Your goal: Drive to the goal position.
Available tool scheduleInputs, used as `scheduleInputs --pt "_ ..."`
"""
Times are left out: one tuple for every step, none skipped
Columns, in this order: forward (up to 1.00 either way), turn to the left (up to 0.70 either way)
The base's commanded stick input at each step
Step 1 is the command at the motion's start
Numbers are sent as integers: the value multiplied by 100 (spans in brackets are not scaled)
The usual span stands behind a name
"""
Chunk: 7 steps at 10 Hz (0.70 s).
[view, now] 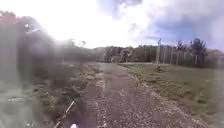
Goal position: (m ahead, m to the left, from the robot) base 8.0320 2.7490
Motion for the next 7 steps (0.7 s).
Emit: scheduleInputs --pt "70 0" --pt "70 0" --pt "70 0" --pt "70 0" --pt "70 0" --pt "70 0" --pt "70 0"
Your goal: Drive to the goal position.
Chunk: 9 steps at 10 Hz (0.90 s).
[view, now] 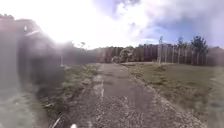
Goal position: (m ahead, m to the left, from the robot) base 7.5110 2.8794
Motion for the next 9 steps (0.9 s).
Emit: scheduleInputs --pt "70 0" --pt "70 0" --pt "70 0" --pt "70 0" --pt "70 0" --pt "70 0" --pt "70 0" --pt "70 0" --pt "70 0"
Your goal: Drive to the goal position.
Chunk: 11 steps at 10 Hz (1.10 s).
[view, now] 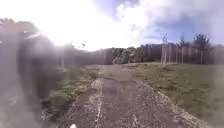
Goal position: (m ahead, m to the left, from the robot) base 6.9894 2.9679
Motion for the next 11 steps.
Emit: scheduleInputs --pt "70 0" --pt "70 0" --pt "70 0" --pt "70 0" --pt "70 0" --pt "70 0" --pt "70 0" --pt "70 0" --pt "70 0" --pt "70 0" --pt "70 1"
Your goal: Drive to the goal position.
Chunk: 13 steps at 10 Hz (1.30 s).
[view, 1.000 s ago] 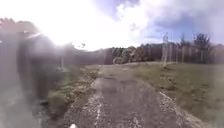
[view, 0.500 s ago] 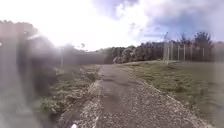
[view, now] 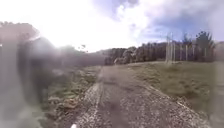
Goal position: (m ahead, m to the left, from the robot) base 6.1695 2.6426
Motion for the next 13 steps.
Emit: scheduleInputs --pt "70 4" --pt "70 6" --pt "70 13" --pt "70 12" --pt "70 1" --pt "70 1" --pt "70 1" --pt "70 1" --pt "70 1" --pt "70 1" --pt "70 0" --pt "70 1" --pt "70 1"
